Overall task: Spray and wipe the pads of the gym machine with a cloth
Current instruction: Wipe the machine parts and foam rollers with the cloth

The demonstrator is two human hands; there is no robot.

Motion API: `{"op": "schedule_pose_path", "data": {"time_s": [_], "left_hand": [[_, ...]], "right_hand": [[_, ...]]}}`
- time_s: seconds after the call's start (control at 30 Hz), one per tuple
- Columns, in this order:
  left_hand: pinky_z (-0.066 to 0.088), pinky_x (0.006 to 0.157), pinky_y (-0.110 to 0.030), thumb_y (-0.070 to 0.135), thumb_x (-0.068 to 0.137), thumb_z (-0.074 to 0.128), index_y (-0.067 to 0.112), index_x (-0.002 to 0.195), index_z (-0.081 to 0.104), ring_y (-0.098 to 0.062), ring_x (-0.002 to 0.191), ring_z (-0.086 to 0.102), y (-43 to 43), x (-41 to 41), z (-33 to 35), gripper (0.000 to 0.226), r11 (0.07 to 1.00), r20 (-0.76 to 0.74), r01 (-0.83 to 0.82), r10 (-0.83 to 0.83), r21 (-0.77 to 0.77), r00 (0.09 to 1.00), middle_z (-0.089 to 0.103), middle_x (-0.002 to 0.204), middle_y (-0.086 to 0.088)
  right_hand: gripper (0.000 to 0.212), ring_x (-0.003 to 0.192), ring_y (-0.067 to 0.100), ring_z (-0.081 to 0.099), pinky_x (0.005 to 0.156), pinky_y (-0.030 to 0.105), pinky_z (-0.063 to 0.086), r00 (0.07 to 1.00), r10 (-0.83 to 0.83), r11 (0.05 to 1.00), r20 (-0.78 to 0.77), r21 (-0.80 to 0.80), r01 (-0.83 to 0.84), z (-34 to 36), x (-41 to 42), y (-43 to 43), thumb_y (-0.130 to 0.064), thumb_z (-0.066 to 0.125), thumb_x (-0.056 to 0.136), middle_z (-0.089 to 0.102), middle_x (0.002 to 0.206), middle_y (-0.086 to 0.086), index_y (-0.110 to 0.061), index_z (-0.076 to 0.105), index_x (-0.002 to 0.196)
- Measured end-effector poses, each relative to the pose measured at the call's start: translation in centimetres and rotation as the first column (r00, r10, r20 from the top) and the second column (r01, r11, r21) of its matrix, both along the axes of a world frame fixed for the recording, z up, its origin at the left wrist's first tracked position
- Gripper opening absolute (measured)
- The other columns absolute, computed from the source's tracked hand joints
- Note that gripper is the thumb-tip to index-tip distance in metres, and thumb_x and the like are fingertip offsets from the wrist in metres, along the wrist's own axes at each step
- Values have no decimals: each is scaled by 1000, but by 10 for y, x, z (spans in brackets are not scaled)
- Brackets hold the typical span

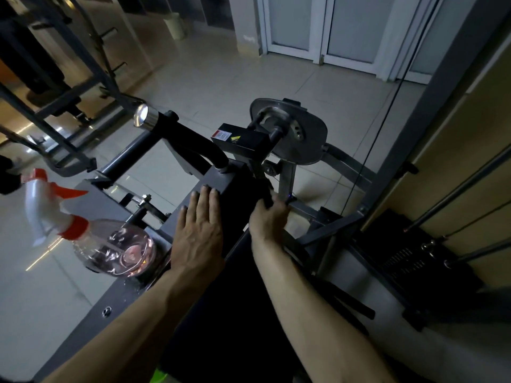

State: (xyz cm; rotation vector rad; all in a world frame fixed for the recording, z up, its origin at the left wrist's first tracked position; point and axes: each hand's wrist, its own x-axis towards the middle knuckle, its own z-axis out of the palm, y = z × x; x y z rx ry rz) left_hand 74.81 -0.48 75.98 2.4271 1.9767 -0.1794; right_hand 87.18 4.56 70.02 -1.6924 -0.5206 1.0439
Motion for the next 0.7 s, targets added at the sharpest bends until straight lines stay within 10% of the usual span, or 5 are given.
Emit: {"op": "schedule_pose_path", "data": {"time_s": [0.17,0.3,0.47,0.7], "left_hand": [[0,128,-51,28,87,67,5,159,-16,-37,155,-19,-3,-7,0,113,996,-28,77,-76,40,997,-22,166,-20],[18,124,-59,14,81,55,-1,159,23,-45,156,-1,-44,-15,-5,86,972,-121,197,-182,127,976,-1,169,-25],[54,93,-51,21,80,66,4,126,69,-42,131,50,-98,-37,-22,49,984,-140,178,-178,-10,974,38,159,-22],[56,76,-46,32,61,85,21,95,77,-40,112,61,-96,-41,-15,37,988,-125,130,-139,-79,982,55,143,-15]], "right_hand": [[27,105,2,68,87,13,49,941,268,951,206,98,-292,-7,-34,-96,-1,48,106,71,114,2,-8,67,123],[22,107,22,61,98,41,53,961,141,970,236,161,-182,-19,-6,-69,-4,64,97,58,121,14,-17,71,113],[27,115,20,62,98,39,53,941,76,944,331,280,-175,6,33,10,-7,67,94,63,125,1,-26,69,112],[28,110,22,58,99,35,49,840,150,856,521,356,-374,-19,-31,-59,-6,59,89,56,117,0,-16,73,111]]}}
